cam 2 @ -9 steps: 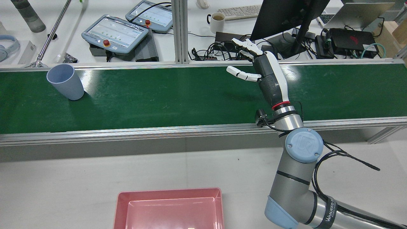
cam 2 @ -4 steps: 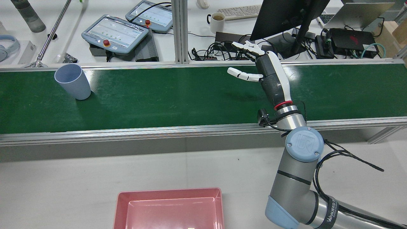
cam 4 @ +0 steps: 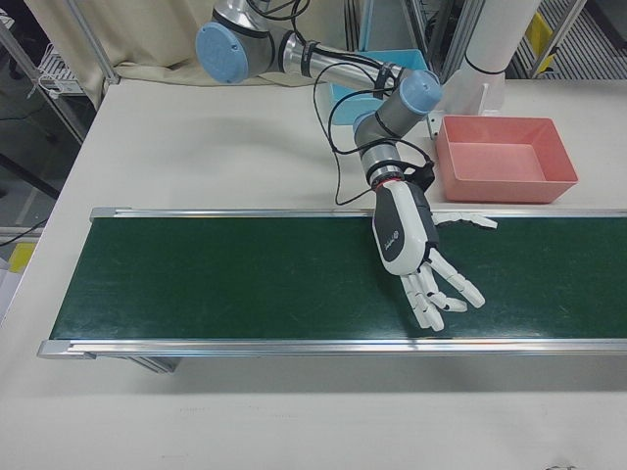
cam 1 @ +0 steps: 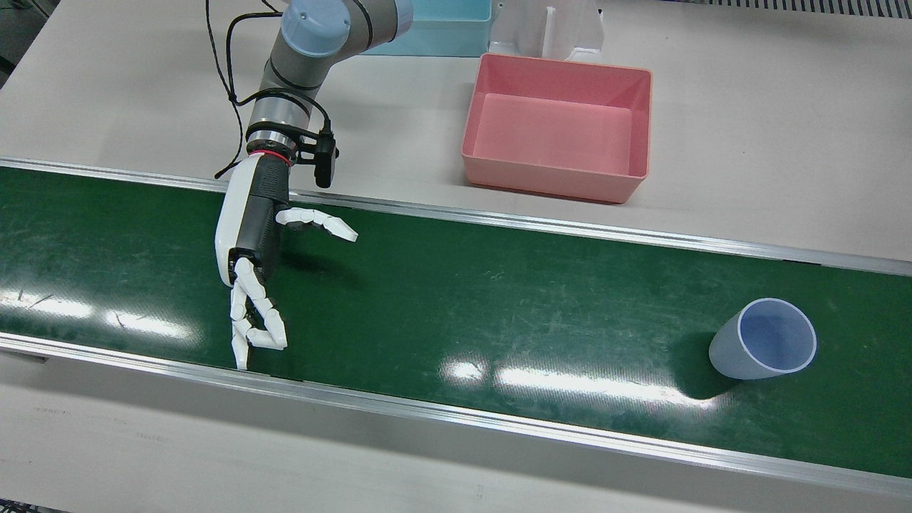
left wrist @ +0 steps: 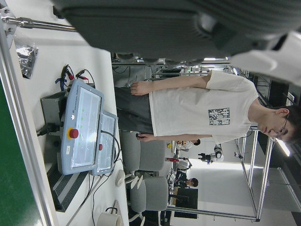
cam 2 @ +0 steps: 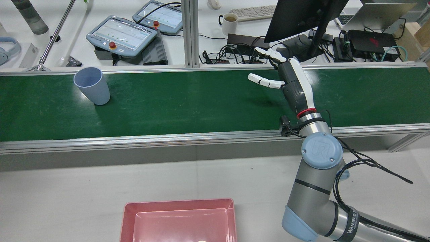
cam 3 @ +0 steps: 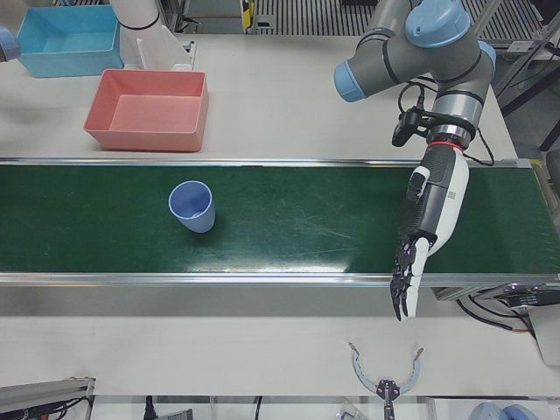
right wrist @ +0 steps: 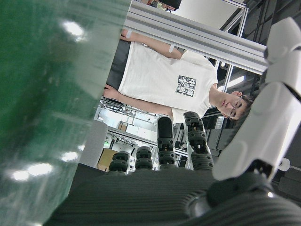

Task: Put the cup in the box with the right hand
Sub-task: 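Shift the right hand along the belt to line up with the cup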

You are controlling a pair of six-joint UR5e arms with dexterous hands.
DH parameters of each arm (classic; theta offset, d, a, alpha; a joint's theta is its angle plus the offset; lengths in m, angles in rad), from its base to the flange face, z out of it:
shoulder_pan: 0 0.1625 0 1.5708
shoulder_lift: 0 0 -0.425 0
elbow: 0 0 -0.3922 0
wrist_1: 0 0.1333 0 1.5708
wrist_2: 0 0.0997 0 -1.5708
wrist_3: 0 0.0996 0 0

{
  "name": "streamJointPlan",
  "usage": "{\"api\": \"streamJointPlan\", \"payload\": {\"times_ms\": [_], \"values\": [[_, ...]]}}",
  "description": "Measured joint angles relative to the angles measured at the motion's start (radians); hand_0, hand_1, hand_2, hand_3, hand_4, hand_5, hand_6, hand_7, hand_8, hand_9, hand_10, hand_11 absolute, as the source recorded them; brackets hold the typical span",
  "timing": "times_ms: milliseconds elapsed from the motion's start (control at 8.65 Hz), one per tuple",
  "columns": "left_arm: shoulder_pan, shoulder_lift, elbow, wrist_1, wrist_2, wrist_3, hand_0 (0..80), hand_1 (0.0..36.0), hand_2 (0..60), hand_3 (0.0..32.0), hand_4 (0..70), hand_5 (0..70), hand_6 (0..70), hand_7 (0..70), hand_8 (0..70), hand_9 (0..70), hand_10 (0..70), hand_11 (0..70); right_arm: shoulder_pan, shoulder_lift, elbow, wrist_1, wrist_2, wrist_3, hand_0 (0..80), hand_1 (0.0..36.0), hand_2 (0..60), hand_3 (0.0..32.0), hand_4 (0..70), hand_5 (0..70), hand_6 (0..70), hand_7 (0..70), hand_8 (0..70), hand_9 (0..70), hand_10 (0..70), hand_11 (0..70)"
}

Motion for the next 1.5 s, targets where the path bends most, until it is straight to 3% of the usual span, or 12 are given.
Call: {"api": "streamJointPlan", "payload": {"times_ms": [347, 578, 925, 1040, 1156, 1272, 1387, 1503], "values": [[0.000, 0.000, 0.001, 0.000, 0.000, 0.000, 0.0, 0.0, 0.0, 0.0, 0.0, 0.0, 0.0, 0.0, 0.0, 0.0, 0.0, 0.0, 0.017, -0.059, -0.003, -0.007, -0.086, 0.122, 38.4, 12.5, 20.9, 8.6, 0.0, 2.6, 5.0, 29.0, 0.0, 6.4, 2.4, 4.6], [0.000, 0.000, 0.001, 0.000, 0.000, 0.000, 0.0, 0.0, 0.0, 0.0, 0.0, 0.0, 0.0, 0.0, 0.0, 0.0, 0.0, 0.0, 0.052, -0.068, 0.029, -0.038, -0.134, 0.153, 37.9, 11.9, 20.3, 7.6, 0.0, 2.4, 5.2, 29.6, 0.0, 6.7, 2.1, 4.0], [0.000, -0.001, 0.001, 0.000, 0.001, 0.000, 0.0, 0.0, 0.0, 0.0, 0.0, 0.0, 0.0, 0.0, 0.0, 0.0, 0.0, 0.0, 0.069, -0.065, 0.136, -0.160, -0.146, 0.152, 36.7, 11.4, 20.8, 8.0, 0.0, 2.2, 5.1, 29.6, 0.1, 7.2, 2.0, 3.8], [0.000, 0.000, 0.001, -0.001, 0.001, 0.000, 0.0, 0.0, 0.0, 0.0, 0.0, 0.0, 0.0, 0.0, 0.0, 0.0, 0.0, 0.0, 0.070, -0.066, 0.144, -0.171, -0.147, 0.152, 31.5, 10.6, 22.9, 7.8, 0.0, 2.0, 5.2, 30.2, 1.1, 8.3, 2.8, 4.8], [0.000, 0.000, 0.001, -0.001, 0.001, 0.000, 0.0, 0.0, 0.0, 0.0, 0.0, 0.0, 0.0, 0.0, 0.0, 0.0, 0.0, 0.0, 0.070, -0.067, 0.146, -0.174, -0.148, 0.152, 45.6, 0.0, 0.0, 7.6, 13.9, 2.1, 4.9, 27.9, 1.6, 8.3, 3.1, 5.2], [0.000, 0.000, 0.001, -0.001, 0.001, 0.000, 0.0, 0.0, 0.0, 0.0, 0.0, 0.0, 0.0, 0.0, 0.0, 0.0, 0.0, 0.0, 0.070, -0.065, 0.141, -0.174, -0.149, 0.152, 45.8, 0.0, 0.0, 7.2, 14.3, 2.3, 4.9, 27.7, 1.9, 8.4, 3.2, 5.3], [0.000, 0.000, 0.001, -0.001, 0.001, 0.000, 0.0, 0.0, 0.0, 0.0, 0.0, 0.0, 0.0, 0.0, 0.0, 0.0, 0.0, 0.0, 0.069, -0.063, 0.131, -0.174, -0.153, 0.153, 39.0, 14.9, 29.5, 7.6, 0.0, 3.3, 4.9, 26.3, 1.9, 8.1, 2.7, 5.0], [0.000, 0.000, 0.001, -0.002, 0.000, 0.000, 0.0, 0.0, 0.0, 0.0, 0.0, 0.0, 0.0, 0.0, 0.0, 0.0, 0.0, 0.0, 0.069, -0.060, 0.120, -0.173, -0.168, 0.153, 45.2, 18.7, 29.6, 7.0, 0.0, 4.4, 5.2, 26.6, 2.1, 8.4, 2.7, 5.4]]}}
